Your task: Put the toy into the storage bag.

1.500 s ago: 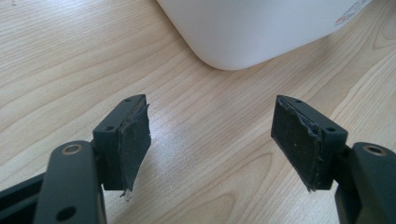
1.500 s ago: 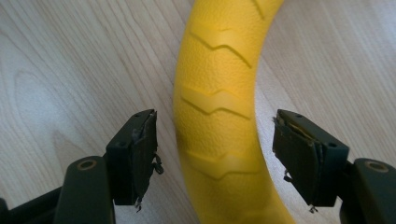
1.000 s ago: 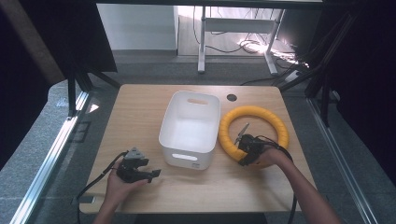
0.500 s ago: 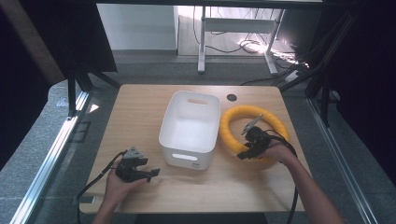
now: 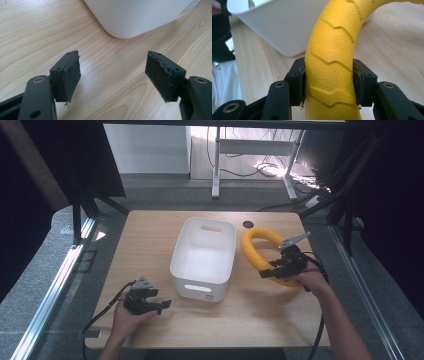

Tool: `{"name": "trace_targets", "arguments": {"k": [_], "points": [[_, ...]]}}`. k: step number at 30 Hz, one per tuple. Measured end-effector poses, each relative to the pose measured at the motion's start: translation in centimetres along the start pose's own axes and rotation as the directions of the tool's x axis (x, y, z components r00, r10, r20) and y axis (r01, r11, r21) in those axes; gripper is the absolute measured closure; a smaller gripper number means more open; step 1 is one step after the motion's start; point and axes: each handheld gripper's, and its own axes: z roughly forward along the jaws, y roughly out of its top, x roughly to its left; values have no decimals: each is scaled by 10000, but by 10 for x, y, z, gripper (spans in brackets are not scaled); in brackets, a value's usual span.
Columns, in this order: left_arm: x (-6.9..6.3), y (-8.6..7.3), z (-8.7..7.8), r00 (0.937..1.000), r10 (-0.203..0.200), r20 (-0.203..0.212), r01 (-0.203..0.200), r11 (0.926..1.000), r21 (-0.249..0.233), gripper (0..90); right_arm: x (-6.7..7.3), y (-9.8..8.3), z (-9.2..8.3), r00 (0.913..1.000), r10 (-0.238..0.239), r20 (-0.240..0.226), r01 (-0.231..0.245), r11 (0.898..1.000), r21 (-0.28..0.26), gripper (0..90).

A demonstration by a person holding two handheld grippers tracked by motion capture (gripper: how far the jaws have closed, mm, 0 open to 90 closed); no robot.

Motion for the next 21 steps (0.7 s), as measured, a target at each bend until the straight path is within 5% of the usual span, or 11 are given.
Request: {"name": "trace_targets", "arguments": {"k": [13, 15, 16, 21], "points": [[0, 1, -1, 10000, -61, 34, 61, 10000, -75, 285, -2, -2, -26, 9994, 336, -23, -335, 9861, -1627, 515], [0, 1, -1, 10000, -68, 43, 68, 10000, -73, 285, -2, -3, -33, 9991, 427, -41, -426, 9765, -2114, 515], [0, 1, -1, 10000, -71, 44, 71, 9999, -73, 285, -2, -4, -39, 9988, 473, -115, -487, 9637, -2625, 515], [0, 1, 0, 10000, -77, 48, 77, 9999, -72, 285, 0, -6, -46, 9986, 470, -225, -517, 9477, -3150, 515]]}}
